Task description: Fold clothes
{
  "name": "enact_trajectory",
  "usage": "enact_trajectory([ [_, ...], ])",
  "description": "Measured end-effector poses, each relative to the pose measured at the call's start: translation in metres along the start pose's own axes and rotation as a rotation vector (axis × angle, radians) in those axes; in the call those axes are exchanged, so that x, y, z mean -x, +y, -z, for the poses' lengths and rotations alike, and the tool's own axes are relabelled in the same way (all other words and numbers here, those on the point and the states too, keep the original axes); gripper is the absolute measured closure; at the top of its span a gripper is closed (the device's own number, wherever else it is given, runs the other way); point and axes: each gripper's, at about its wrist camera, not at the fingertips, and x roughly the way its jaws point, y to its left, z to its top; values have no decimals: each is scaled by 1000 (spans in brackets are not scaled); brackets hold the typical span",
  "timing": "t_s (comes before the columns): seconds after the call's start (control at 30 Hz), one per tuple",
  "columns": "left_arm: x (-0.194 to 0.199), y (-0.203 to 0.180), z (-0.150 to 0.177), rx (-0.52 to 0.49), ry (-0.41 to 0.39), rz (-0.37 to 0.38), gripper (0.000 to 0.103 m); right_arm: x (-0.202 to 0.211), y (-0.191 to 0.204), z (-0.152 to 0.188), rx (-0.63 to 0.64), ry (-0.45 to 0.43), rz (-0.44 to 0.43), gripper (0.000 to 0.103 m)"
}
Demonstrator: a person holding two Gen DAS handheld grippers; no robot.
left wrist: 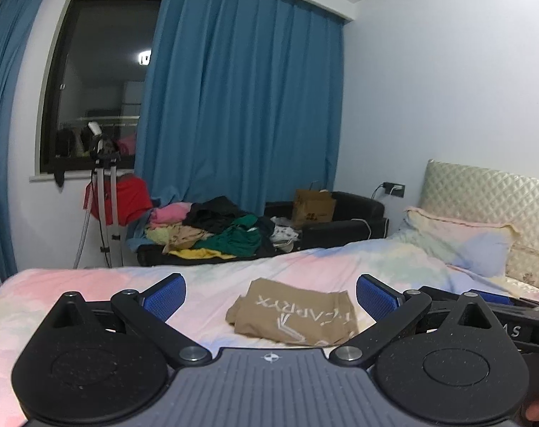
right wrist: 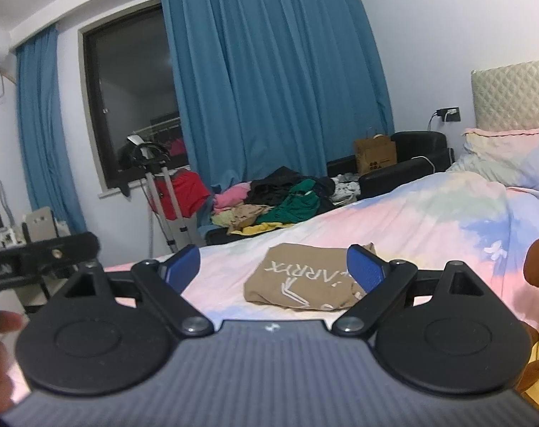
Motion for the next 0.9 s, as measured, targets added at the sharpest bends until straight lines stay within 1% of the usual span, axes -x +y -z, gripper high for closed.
enact_trajectory([
  [0.13, -6, 10, 18, -21, 5, -35, 0, -16, -1, 22, 8, 16, 20, 12],
  [0.33, -18, 17, 47, -18, 30, -43, 0, -31, 5, 48, 36, -11, 16, 12],
  [0.5, -26, 21, 62, -13, 47, -58, 0, -42, 16, 63, 115, 35, 6, 12],
  [0.67, -32, 30, 72, 27, 64, -61, 0, -46, 16, 71, 145, 46, 62, 12],
  [0.77, -35, 32, 74, 24, 66, -82, 0, -49, 11, 72, 130, 59, 92, 12],
  [0.9, -38, 31, 76, 23, 81, -83, 0, -54, 6, 75, 127, 88, 119, 12],
])
